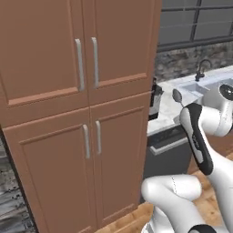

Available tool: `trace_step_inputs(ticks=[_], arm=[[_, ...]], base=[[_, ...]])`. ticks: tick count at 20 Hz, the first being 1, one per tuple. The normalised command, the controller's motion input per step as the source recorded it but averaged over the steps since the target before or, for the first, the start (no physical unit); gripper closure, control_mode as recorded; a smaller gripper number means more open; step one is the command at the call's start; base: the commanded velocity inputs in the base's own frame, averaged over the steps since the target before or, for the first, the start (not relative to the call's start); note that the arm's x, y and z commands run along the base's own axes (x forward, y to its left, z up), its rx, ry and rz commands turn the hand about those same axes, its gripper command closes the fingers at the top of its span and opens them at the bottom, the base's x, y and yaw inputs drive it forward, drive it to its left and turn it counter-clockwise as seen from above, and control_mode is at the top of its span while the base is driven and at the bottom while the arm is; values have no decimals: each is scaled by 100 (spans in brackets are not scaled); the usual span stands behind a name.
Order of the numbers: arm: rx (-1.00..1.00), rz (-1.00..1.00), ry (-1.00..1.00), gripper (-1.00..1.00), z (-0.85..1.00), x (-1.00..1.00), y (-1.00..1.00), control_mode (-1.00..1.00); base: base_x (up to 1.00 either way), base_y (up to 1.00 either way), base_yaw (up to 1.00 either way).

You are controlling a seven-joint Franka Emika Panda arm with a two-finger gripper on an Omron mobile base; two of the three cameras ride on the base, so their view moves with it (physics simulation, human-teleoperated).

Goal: Take the fork and place it on the left side of the plate. Then take the spoon and place it on the right side of the plate. Make sure they're directly next to the plate.

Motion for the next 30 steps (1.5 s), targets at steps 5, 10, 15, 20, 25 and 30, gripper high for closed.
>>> trace_step_inputs(ticks=[5, 10, 15, 20, 25, 30], arm=[[0, 0, 0, 100, 0, 0, 0, 100], [0, 0, 0, 100, 0, 0, 0, 100], [0, 0, 0, 100, 0, 0, 0, 100], [0, 0, 0, 100, 0, 0, 0, 100], [0, 0, 0, 100, 0, 0, 0, 100], [0, 0, 0, 100, 0, 0, 0, 100]], base=[[-57, 46, -53], [-63, 30, -59], [-67, 25, -61], [-77, 14, -56], [-89, 1, -49], [-89, -11, -46]])
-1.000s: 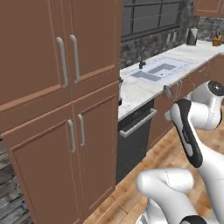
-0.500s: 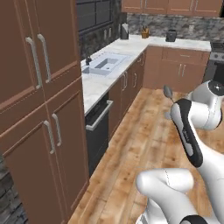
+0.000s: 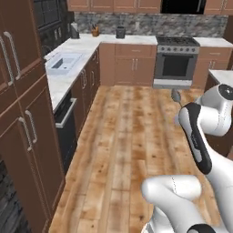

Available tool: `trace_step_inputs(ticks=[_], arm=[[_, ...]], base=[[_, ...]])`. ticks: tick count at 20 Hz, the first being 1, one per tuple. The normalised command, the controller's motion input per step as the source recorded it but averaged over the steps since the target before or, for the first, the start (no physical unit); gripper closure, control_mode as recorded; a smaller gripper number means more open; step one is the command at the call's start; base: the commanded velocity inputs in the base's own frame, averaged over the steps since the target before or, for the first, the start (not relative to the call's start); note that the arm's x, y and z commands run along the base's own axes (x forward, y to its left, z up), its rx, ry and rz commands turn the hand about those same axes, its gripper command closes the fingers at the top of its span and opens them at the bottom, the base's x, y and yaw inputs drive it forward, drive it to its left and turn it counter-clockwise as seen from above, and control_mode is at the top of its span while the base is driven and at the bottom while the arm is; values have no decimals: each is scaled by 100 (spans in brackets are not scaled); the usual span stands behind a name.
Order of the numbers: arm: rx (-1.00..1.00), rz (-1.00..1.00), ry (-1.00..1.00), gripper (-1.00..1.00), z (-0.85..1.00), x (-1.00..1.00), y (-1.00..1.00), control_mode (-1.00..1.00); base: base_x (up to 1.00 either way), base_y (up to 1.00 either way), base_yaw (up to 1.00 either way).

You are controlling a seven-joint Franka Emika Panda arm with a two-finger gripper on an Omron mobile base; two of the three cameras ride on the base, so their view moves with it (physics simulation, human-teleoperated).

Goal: Take the fork and place it on the left side of the plate. Then take the spoon and place it on the right side of the plate. Make sure they're directly next to the plate.

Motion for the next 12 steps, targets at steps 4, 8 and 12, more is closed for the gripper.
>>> trace_step_inputs(ticks=[4, 8, 12], arm=[[0, 0, 0, 100, 0, 0, 0, 100], [0, 0, 0, 100, 0, 0, 0, 100], [0, 0, 0, 100, 0, 0, 0, 100]], base=[[-73, -58, -40], [-60, -96, -29], [-39, -100, -19]])
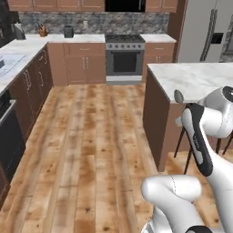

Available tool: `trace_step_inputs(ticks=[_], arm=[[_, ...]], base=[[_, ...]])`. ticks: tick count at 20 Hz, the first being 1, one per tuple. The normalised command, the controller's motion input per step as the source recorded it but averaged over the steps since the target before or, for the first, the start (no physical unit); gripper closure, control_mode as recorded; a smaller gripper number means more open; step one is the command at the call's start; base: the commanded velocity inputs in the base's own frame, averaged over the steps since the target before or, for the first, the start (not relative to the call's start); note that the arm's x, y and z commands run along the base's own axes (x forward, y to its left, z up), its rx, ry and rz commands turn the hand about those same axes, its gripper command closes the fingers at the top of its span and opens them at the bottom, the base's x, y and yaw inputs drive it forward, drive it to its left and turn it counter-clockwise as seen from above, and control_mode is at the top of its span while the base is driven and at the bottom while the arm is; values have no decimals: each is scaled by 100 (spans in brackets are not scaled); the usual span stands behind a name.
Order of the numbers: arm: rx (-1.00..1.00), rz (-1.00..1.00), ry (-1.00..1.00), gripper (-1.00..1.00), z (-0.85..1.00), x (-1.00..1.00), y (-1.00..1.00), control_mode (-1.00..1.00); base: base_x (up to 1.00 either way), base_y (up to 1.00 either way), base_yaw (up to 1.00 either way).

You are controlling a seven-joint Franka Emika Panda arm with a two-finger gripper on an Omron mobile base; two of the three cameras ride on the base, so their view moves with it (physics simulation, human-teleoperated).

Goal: Take the fork and place it on the left side of the plate. Then take the spoon and place it on the right side of the plate. Make sure they're directly next to the plate.

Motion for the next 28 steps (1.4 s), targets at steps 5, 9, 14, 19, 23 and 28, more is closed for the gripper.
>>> trace_step_inputs(ticks=[5, 9, 14, 19, 23, 28], arm=[[0, 0, 0, 100, 0, 0, 0, 100], [0, 0, 0, 100, 0, 0, 0, 100], [0, 0, 0, 100, 0, 0, 0, 100], [0, 0, 0, 100, 0, 0, 0, 100], [0, 0, 0, 100, 0, 0, 0, 100], [0, 0, 0, 100, 0, 0, 0, 100]], base=[[-25, -100, -16], [-2, -100, -13], [0, -100, -13], [2, -100, -12], [22, -100, -9], [55, -100, -5]])
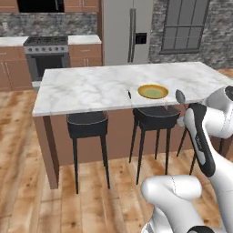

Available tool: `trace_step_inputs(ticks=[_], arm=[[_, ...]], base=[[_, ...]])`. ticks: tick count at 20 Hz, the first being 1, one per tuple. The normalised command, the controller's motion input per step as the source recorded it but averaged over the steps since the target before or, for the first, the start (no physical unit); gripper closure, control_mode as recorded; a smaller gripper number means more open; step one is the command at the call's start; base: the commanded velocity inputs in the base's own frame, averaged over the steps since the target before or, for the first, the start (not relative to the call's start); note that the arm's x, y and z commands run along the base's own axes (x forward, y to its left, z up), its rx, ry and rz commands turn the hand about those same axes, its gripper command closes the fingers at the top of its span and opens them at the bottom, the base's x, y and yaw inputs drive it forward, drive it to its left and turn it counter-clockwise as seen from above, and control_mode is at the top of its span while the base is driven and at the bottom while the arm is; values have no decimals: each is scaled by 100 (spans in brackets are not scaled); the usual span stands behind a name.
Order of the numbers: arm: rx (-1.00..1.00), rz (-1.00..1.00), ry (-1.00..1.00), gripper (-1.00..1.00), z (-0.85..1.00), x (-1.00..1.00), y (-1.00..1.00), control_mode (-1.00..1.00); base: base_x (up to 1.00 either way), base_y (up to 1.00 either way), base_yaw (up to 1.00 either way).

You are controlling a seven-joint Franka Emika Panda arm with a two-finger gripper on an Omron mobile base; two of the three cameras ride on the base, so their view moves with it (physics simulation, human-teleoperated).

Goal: Take the fork and place it on the left side of the plate. Then take the spoon and place it on the right side of the plate. Make sure they're directly next to the plate.

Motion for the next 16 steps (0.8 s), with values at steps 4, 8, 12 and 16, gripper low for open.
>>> trace_step_inputs(ticks=[4, 8, 12, 16], arm=[[0, 0, 0, 100, 0, 0, 0, 100], [0, 0, 0, 100, 0, 0, 0, 100], [0, 0, 0, 100, 0, 0, 0, 100], [0, 0, 0, 100, 0, 0, 0, 100]], base=[[87, -100, 0], [97, -98, 0], [92, -82, 0], [82, -38, 0]])
